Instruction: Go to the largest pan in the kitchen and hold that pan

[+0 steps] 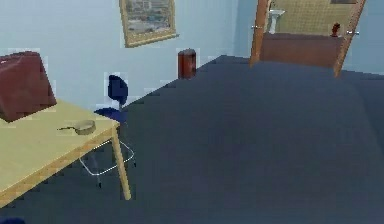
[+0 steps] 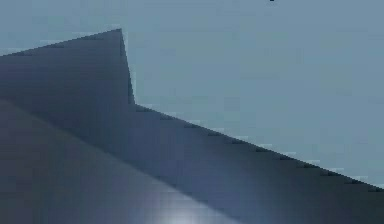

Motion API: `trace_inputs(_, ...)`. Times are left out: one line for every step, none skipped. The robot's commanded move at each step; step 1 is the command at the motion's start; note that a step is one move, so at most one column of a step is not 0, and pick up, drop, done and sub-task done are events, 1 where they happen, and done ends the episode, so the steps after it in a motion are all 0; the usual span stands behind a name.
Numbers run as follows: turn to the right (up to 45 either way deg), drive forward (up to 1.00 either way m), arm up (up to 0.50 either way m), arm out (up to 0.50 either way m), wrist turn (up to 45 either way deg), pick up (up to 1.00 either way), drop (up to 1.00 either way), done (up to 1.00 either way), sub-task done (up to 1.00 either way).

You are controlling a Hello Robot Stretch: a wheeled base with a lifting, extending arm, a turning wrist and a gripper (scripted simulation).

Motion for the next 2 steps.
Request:
trace_inputs(24.0, 0.00, 0.00, 0.00, 0.0, 0.00, 0.00, 0.00, 0.00)
trace_inputs(0.0, 0.15, 0.00, 0.00, 0.0, 0.00, 0.00, 0.00, 0.00)
